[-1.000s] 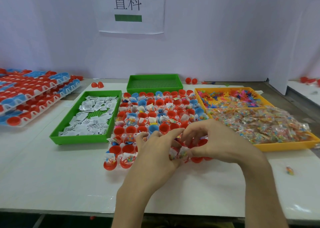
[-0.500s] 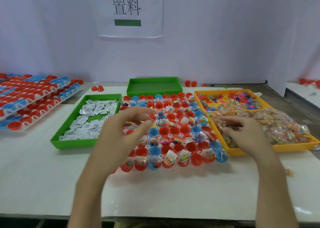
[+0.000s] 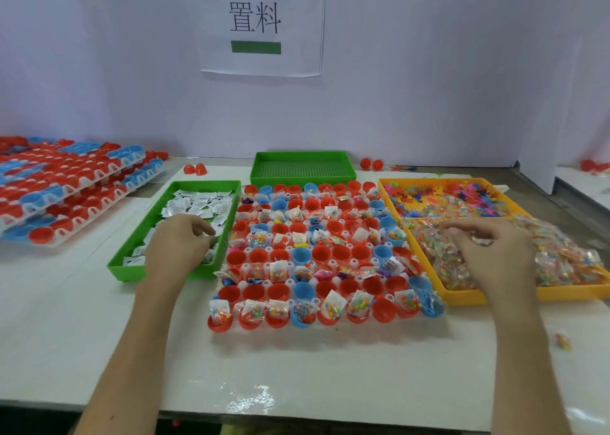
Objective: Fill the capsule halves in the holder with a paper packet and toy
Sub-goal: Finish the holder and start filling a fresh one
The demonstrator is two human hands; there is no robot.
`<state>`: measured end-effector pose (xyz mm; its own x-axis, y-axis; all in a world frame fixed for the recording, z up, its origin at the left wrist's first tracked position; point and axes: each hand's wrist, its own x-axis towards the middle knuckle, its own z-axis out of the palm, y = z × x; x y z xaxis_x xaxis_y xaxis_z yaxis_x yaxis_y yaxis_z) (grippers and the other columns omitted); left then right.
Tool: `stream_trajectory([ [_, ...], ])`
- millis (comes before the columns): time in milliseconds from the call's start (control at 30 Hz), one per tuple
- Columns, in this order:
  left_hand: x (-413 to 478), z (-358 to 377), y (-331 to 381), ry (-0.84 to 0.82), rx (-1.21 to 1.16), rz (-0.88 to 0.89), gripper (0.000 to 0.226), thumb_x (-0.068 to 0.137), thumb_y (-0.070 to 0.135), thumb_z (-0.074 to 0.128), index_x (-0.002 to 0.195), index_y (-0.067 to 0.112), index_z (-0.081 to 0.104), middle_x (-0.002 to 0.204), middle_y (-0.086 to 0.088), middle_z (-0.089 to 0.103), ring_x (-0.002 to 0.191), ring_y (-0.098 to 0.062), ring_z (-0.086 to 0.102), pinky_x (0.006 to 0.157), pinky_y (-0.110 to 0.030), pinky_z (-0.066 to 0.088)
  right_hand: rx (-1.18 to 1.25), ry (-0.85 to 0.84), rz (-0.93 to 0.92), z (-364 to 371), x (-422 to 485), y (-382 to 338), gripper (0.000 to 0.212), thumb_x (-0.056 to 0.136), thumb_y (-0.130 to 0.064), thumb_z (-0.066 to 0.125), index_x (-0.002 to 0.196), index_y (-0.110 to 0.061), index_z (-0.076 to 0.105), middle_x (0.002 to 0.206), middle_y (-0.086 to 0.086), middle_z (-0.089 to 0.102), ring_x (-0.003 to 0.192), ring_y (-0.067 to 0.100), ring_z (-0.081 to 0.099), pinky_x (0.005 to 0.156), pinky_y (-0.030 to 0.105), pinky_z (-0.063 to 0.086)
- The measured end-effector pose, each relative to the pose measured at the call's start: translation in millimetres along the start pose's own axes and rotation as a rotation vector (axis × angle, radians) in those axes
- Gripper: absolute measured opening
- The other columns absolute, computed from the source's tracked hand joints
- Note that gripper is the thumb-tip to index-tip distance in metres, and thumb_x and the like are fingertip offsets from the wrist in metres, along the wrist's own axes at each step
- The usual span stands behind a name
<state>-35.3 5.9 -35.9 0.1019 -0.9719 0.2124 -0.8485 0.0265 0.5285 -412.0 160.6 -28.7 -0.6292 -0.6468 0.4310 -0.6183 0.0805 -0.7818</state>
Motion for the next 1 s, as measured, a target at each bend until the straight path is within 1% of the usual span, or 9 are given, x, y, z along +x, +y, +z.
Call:
stream_trajectory([
  [67, -2.4, 2.4, -1.4, 0.047, -0.029, -0.004, 0.013, 0.085, 0.014, 0.073, 0.081, 0.025, 0.072, 0.095, -0.001, 0.074, 0.068, -0.008, 0.055, 0.055, -0.023, 0.038, -0.028, -0.095, 0.049, 0.5, 1.1, 1.2, 0.013, 0.086, -0.015, 0.076, 0.088, -0.027, 0.078, 0.096, -0.001, 0.072, 0.087, 0.018, 0.063, 0.078, 0.036, 0.053],
  [167, -6.7, 4.6, -2.6, 0.165, -0.097, -0.02, 0.01, 0.087, 0.013, 0.07, 0.091, 0.02, 0.076, 0.099, -0.001, 0.074, 0.068, -0.011, 0.059, 0.063, -0.029, 0.043, -0.11, -0.249, 0.141, 3.0, -0.2, 0.2, 0.017, 0.082, -0.015, 0.079, 0.086, -0.032, 0.076, 0.083, -0.011, 0.07, 0.079, 0.016, 0.065, 0.077, 0.043, 0.057],
  [267, -9.3, 1.2, -0.1, 0.354, -0.224, 0.014, 0.01, 0.091, 0.015, 0.069, 0.098, 0.016, 0.076, 0.11, -0.009, 0.071, 0.082, -0.019, 0.062, 0.078, -0.034, 0.048, -0.1, -0.192, 0.139, 4.6, -0.2, -2.4, 0.023, 0.084, -0.01, 0.077, 0.083, -0.033, 0.074, 0.078, -0.011, 0.069, 0.073, 0.011, 0.062, 0.07, 0.035, 0.054],
  [367, -15.6, -8.1, 5.9, 0.435, -0.412, 0.065, 0.008, 0.093, 0.015, 0.067, 0.098, 0.014, 0.073, 0.098, -0.007, 0.073, 0.075, -0.014, 0.061, 0.07, -0.023, 0.047, -0.112, -0.186, 0.112, 3.6, -1.4, -3.8, 0.023, 0.082, -0.014, 0.079, 0.09, -0.035, 0.073, 0.089, -0.006, 0.07, 0.081, 0.015, 0.063, 0.078, 0.039, 0.054],
  [467, -29.0, -22.5, 22.1, 0.456, -0.725, 0.071, 0.01, 0.094, 0.011, 0.065, 0.1, 0.016, 0.071, 0.09, -0.002, 0.074, 0.073, -0.014, 0.069, 0.072, -0.027, 0.057, -0.213, -0.271, 0.084, 2.8, -3.1, -4.9, 0.024, 0.082, -0.024, 0.08, 0.102, -0.037, 0.074, 0.1, -0.008, 0.069, 0.095, 0.02, 0.063, 0.091, 0.049, 0.051],
  [600, -52.9, -42.7, 63.7, 0.553, -1.193, 0.043, 0.019, 0.095, 0.005, 0.061, 0.095, 0.021, 0.071, 0.084, 0.005, 0.074, 0.08, -0.013, 0.072, 0.078, -0.024, 0.057, -0.131, -0.238, 0.107, 4.6, -2.1, -3.6, 0.022, 0.081, -0.012, 0.08, 0.088, -0.032, 0.074, 0.089, -0.009, 0.071, 0.083, 0.013, 0.063, 0.077, 0.036, 0.053],
  [767, -92.8, -38.0, 114.6, 0.47, -1.592, -0.032, 0.026, 0.096, -0.001, 0.055, 0.092, 0.018, 0.073, 0.084, -0.003, 0.074, 0.08, -0.015, 0.072, 0.079, -0.024, 0.056, 0.015, 0.003, 0.045, 1.8, -4.0, -3.0, 0.027, 0.08, -0.003, 0.077, 0.086, -0.029, 0.074, 0.085, -0.008, 0.071, 0.08, 0.01, 0.066, 0.07, 0.03, 0.051],
  [900, -129.1, -11.8, 146.1, 0.273, -1.593, 0.024, 0.032, 0.095, -0.005, 0.056, 0.086, 0.02, 0.075, 0.084, -0.003, 0.076, 0.08, -0.017, 0.074, 0.076, -0.022, 0.056, 0.102, 0.085, 0.01, -4.4, -4.2, -8.3, 0.032, 0.078, -0.002, 0.077, 0.091, -0.031, 0.073, 0.085, -0.019, 0.067, 0.071, -0.01, 0.061, 0.055, 0.01, 0.045],
  [1000, -148.5, 5.0, 159.9, 0.173, -1.518, 0.057, 0.026, 0.095, -0.005, 0.057, 0.094, 0.015, 0.074, 0.084, -0.003, 0.077, 0.081, -0.019, 0.075, 0.074, -0.021, 0.057, 0.15, 0.083, 0.005, -7.7, -5.0, -11.6, 0.033, 0.078, -0.002, 0.078, 0.091, -0.032, 0.072, 0.089, -0.013, 0.069, 0.072, -0.004, 0.062, 0.061, 0.021, 0.051],
])
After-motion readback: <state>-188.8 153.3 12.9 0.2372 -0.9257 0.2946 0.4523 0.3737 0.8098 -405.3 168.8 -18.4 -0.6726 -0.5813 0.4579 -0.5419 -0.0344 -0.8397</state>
